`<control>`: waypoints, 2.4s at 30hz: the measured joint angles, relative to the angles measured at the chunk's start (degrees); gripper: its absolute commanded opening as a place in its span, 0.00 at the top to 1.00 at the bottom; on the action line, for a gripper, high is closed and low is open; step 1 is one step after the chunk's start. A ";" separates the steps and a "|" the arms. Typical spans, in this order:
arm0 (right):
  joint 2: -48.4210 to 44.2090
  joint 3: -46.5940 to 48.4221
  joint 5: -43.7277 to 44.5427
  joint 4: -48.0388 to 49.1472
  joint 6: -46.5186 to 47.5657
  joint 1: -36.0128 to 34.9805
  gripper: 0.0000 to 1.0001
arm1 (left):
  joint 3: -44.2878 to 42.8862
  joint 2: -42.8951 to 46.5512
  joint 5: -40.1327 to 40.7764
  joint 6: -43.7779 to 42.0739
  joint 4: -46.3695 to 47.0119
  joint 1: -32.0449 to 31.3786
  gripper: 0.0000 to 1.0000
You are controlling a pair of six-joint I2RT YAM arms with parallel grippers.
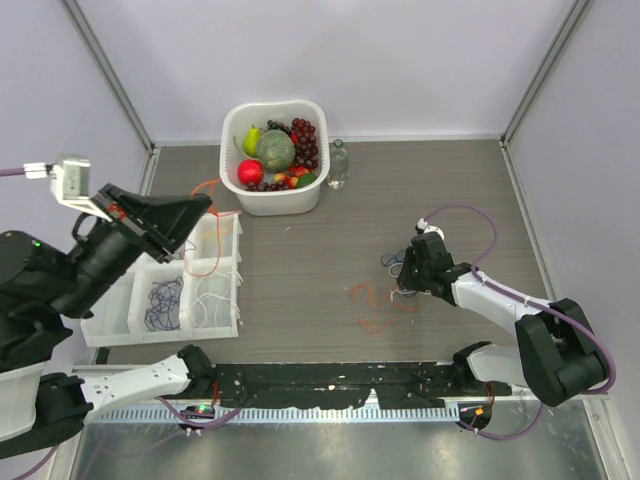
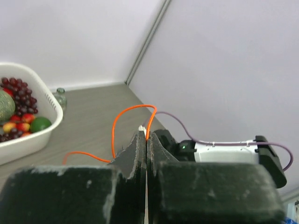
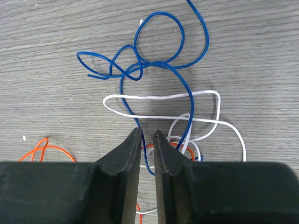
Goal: Untangle the cables
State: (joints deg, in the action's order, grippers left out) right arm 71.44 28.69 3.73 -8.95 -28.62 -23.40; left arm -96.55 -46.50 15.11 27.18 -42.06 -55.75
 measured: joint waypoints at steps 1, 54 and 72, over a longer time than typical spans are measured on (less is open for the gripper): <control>0.11 0.00 -0.22 -0.02 0.02 0.26 0.72 | -1.92 -0.28 0.50 -0.39 -0.37 0.00 1.00; -6.97 -3.32 -2.82 2.12 0.00 0.44 0.59 | 41.11 -44.65 -0.61 7.65 10.49 0.31 0.00; -6.99 -3.34 -4.94 2.56 0.02 0.44 0.59 | 38.58 -50.47 0.26 9.73 10.45 0.31 1.00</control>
State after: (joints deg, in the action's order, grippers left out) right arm 64.45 25.34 -1.21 -6.39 -28.60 -22.96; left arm -57.98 -96.97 15.38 36.91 -31.62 -55.44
